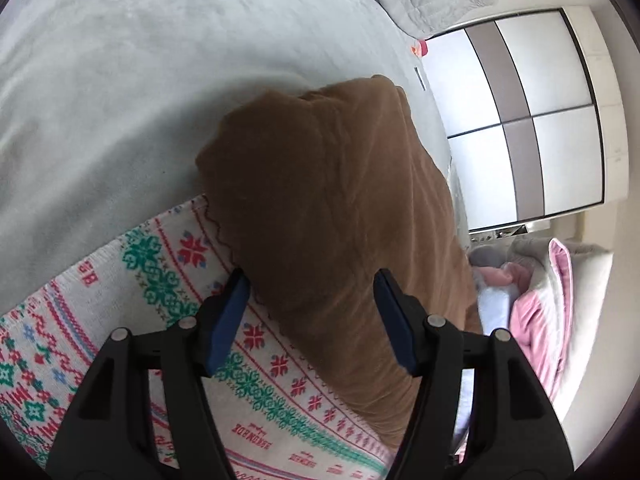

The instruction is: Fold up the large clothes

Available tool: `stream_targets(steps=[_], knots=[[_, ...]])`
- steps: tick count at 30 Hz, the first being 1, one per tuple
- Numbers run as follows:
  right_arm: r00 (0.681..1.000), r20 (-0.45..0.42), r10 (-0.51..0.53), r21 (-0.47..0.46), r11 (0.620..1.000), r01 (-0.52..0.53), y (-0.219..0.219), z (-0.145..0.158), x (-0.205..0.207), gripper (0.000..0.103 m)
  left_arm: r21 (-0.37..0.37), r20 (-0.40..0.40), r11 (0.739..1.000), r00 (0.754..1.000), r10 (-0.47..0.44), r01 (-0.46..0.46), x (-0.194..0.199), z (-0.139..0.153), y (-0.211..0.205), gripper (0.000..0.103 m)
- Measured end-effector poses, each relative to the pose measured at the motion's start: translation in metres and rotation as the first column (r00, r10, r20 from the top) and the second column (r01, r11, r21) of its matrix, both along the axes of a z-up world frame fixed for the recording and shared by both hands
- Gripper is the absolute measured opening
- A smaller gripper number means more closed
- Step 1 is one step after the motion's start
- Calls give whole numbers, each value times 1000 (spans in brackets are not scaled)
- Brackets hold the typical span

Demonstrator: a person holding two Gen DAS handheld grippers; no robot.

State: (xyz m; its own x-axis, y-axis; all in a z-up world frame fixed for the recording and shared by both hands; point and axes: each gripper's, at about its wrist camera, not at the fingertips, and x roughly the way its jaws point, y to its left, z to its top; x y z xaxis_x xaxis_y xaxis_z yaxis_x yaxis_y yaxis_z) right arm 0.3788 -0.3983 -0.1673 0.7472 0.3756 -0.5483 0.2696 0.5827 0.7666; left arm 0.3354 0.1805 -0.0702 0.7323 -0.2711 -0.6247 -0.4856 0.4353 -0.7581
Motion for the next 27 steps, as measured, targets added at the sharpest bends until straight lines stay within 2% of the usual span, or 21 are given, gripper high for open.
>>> stream_targets(steps=[3,8,10,11,12,13,14,16,18,19,21,24,27], knots=[[1000,26,-14,40,999,13,-5,4,-9,71,-7,2,1000,1000,-2,2,6,0,-3,65],[1000,20,12,-2,1000,-12,11,-3,-5,71,37,-2,999,1000,-24,24,18,2,-4,65],[999,29,13,-64,998,-11,20,-1,-4,71,39,-3,999,1000,-25,25,22,2,-4,65],[1000,26,16,-90,996,-14,24,2,-2,71,45,-5,999,1000,-26,26,23,2,-3,58],[1000,24,15,-97,995,-13,27,5,1,63,67,-14,997,1000,-26,27,25,4,-2,46],[1000,23,13,-106,994,-11,28,7,4,38,92,-23,995,999,-31,33,26,6,-2,31],[1000,21,19,-132,991,-16,29,13,9,33,119,-15,992,999,-47,48,28,10,-1,24],[998,58,38,-224,974,-24,35,34,14,23,154,18,987,999,-51,48,25,25,-4,20],[994,83,70,-337,941,-38,49,68,18,19,186,54,981,996,-64,53,21,44,-6,17],[991,105,84,-360,932,-41,51,91,17,18,192,90,980,993,-76,58,16,59,-6,16],[982,165,90,-339,940,-29,46,133,5,17,181,141,982,987,-81,55,4,79,-4,15],[971,219,90,-353,935,-7,43,173,-39,17,143,167,988,982,-86,62,-33,104,-3,15],[970,214,116,-429,903,-13,46,172,-103,17,142,106,987,990,-90,74,-85,113,-9,15]])
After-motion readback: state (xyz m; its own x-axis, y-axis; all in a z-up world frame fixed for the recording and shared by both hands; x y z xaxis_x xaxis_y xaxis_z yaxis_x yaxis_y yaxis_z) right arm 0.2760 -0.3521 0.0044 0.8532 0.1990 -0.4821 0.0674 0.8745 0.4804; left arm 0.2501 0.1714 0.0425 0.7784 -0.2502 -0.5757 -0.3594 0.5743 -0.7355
